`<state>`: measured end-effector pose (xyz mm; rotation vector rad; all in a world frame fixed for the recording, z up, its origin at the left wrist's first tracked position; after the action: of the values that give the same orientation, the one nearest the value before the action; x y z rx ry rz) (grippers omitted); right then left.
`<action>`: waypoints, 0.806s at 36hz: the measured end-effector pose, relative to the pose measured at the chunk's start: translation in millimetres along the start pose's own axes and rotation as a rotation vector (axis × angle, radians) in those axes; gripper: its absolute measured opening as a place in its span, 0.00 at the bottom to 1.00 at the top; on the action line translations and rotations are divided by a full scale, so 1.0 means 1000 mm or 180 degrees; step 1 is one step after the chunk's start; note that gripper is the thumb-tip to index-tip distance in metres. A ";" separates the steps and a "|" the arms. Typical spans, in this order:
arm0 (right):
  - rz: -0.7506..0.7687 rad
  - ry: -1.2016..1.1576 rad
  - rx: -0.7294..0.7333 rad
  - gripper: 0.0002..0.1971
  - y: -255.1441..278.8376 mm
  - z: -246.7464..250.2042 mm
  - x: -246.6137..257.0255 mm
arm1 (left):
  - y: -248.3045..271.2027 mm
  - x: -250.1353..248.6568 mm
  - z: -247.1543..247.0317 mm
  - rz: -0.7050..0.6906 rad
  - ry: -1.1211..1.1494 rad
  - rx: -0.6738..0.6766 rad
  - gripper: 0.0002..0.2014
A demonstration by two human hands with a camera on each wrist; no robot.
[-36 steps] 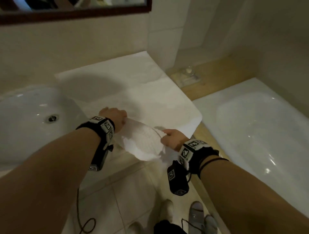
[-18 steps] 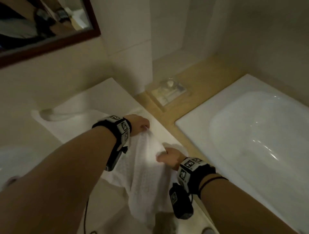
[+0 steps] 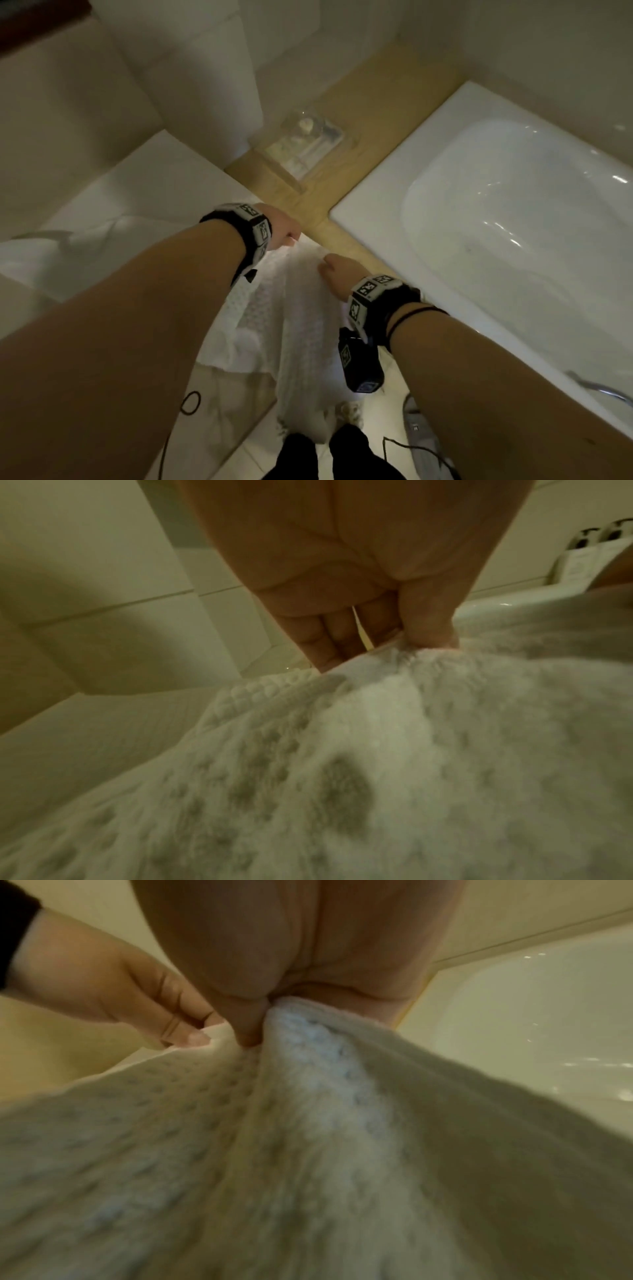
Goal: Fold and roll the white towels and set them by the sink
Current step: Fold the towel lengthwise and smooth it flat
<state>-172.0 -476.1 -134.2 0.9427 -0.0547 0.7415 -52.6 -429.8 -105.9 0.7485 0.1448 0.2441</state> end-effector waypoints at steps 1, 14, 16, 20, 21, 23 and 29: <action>-0.0028 -0.0078 -0.0036 0.20 -0.001 0.001 -0.003 | -0.002 -0.001 0.000 -0.0026 -0.0043 0.0036 0.19; -0.0538 0.0243 -0.0062 0.23 -0.008 -0.002 -0.030 | -0.010 0.011 -0.012 0.0153 0.0307 -0.0236 0.16; -0.0622 0.0125 -0.0001 0.22 -0.010 -0.004 -0.034 | -0.006 0.018 -0.016 0.0198 0.0435 -0.0276 0.17; -0.0521 -0.0024 -0.0139 0.25 -0.010 0.000 -0.037 | 0.000 0.029 -0.014 0.0300 0.0522 -0.0435 0.15; -0.0464 0.0017 -0.0176 0.26 -0.010 0.002 -0.037 | 0.000 0.031 -0.012 0.0341 0.0592 -0.0481 0.15; -0.0396 0.0219 -0.0096 0.25 -0.009 0.001 -0.036 | -0.001 0.030 -0.007 0.0381 0.0693 -0.0500 0.17; -0.0354 0.0785 -0.0044 0.20 -0.003 0.000 -0.033 | -0.006 0.020 0.001 0.0451 0.0354 -0.0649 0.13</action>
<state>-194.5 -495.7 -147.9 0.8284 0.2073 0.7483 -31.7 -429.2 -110.3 0.5429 0.1696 0.4293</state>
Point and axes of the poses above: each hand's wrist, its own y-axis away from the middle knuckle, its own z-axis out of the back of the hand, x = y × z, the point moved 7 cm from there along -y, towards the middle knuckle, and after that the axes turned 8 degrees about -z, right-handed, at the moved point
